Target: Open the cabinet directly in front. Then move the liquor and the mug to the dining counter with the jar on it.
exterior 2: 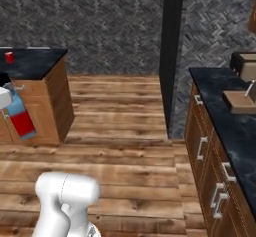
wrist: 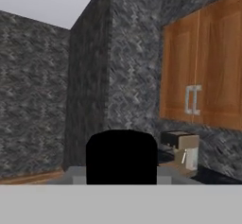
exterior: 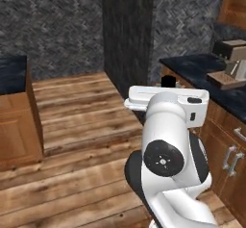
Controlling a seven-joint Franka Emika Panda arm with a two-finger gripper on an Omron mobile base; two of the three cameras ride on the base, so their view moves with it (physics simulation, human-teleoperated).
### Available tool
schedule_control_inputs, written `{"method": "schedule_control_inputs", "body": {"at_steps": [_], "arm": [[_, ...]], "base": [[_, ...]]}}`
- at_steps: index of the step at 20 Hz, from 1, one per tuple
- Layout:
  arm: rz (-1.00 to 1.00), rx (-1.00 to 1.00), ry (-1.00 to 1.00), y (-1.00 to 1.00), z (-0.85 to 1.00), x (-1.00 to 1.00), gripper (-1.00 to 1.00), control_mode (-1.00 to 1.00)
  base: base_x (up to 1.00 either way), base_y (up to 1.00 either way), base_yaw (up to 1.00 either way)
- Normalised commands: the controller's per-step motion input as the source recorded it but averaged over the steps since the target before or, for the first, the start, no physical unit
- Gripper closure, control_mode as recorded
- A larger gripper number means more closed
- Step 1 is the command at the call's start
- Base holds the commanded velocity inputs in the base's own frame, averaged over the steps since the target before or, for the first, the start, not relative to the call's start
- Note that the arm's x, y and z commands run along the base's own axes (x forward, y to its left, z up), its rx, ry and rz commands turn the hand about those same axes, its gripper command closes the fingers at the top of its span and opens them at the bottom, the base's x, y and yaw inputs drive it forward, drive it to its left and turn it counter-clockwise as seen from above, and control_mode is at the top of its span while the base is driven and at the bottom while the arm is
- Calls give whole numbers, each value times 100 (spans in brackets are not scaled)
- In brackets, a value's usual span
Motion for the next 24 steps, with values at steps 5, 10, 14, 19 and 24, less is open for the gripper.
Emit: {"method": "schedule_control_inputs", "body": {"at_steps": [5,10,14,19,24], "arm": [[0,0,0,0,0,0,100,100],[0,0,0,0,0,0,100,100],[0,0,0,0,0,0,100,100],[0,0,0,0,0,0,100,100],[0,0,0,0,0,0,100,100]], "base": [[100,3,9],[100,29,10],[100,92,3],[97,100,0],[66,100,0]]}}
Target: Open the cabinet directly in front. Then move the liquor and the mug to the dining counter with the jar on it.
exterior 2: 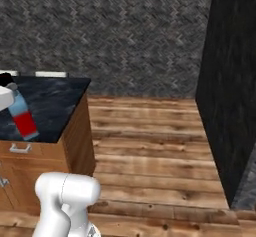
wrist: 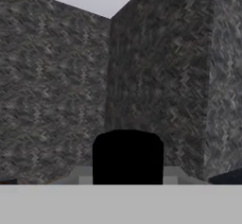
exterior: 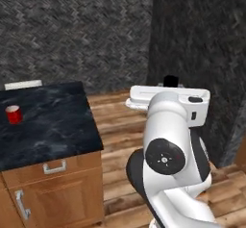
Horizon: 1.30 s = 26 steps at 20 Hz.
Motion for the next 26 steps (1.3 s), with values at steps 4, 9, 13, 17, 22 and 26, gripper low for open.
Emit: {"method": "schedule_control_inputs", "body": {"at_steps": [4,9,13,17,22,26], "arm": [[0,0,0,0,0,0,100,100],[0,0,0,0,0,0,100,100],[0,0,0,0,0,0,100,100],[0,0,0,0,0,0,100,100],[0,0,0,0,0,0,100,100],[0,0,0,0,0,0,100,100]], "base": [[-32,100,0],[-21,83,-2],[4,100,0],[3,100,-1],[19,100,-3],[36,100,-3]]}}
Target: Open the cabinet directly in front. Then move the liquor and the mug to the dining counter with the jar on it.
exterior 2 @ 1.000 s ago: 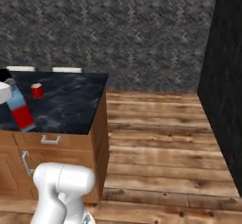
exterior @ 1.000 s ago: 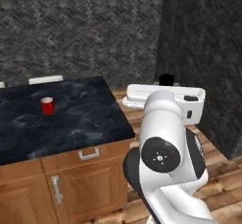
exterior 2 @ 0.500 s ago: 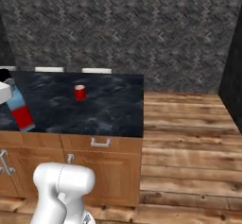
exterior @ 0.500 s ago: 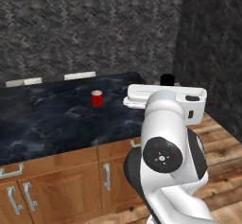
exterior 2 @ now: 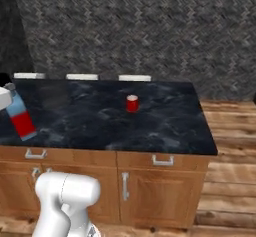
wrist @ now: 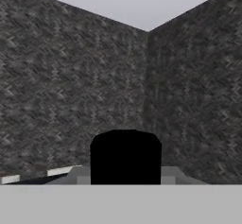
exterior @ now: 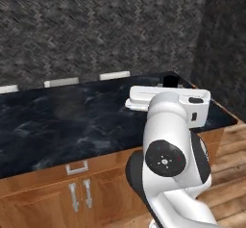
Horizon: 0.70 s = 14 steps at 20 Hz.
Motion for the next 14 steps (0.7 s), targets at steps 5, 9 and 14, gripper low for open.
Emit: {"method": "schedule_control_inputs", "body": {"at_steps": [5,9,14], "arm": [[0,0,0,0,0,0,100,100],[0,0,0,0,0,0,100,100],[0,0,0,0,0,0,100,100]], "base": [[35,100,-5],[7,100,-5],[1,100,-5]]}}
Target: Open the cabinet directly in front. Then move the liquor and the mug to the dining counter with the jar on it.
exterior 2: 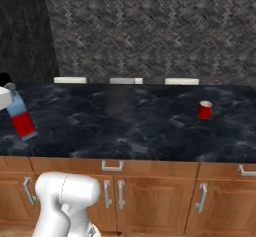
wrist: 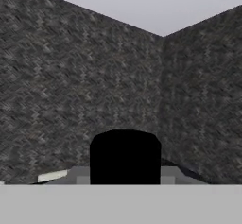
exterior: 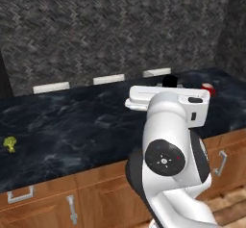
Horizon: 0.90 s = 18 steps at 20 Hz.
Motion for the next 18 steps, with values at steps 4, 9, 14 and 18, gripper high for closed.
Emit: {"method": "schedule_control_inputs", "body": {"at_steps": [4,9,14,18], "arm": [[0,0,0,0,0,0,100,100],[0,0,0,0,0,0,100,100],[1,3,8,-19,-1,9,100,-100],[8,11,29,-66,-6,34,100,-100]], "base": [[24,98,-6],[14,18,-3],[1,0,0],[0,0,0]]}}
